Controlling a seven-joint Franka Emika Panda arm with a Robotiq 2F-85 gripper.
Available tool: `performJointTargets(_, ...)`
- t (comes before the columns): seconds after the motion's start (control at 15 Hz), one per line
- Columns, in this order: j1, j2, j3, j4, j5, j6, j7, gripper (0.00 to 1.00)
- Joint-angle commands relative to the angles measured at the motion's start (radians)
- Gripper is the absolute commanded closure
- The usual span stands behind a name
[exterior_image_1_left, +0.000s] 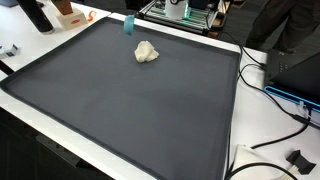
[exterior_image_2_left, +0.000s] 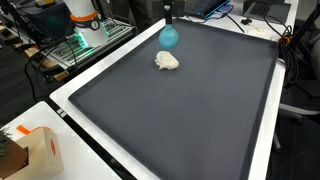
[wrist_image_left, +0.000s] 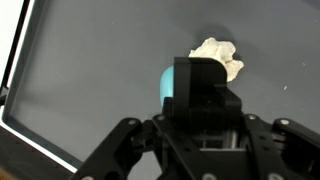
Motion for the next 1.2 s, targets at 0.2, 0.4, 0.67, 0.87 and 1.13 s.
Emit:
performJointTargets(0.2,-0.002,-0.043,0.000,0.001,0.025,-0.003,-0.060,0.50)
performJointTargets(0.4,-0.002,-0.036,0.001,0.002,0.025,-0.003,-0.059,0.50)
performJointTargets(0.67,-0.002,-0.034,0.001,0.002,0.025,-0.003,-0.059,0.50)
performJointTargets(0.87,0.000,-0.024,-0.009,0.003,0.054,0.000,-0.098,0.75)
performJointTargets(1.13,0.009,-0.021,-0.054,-0.026,0.238,0.082,-0.363,0.75)
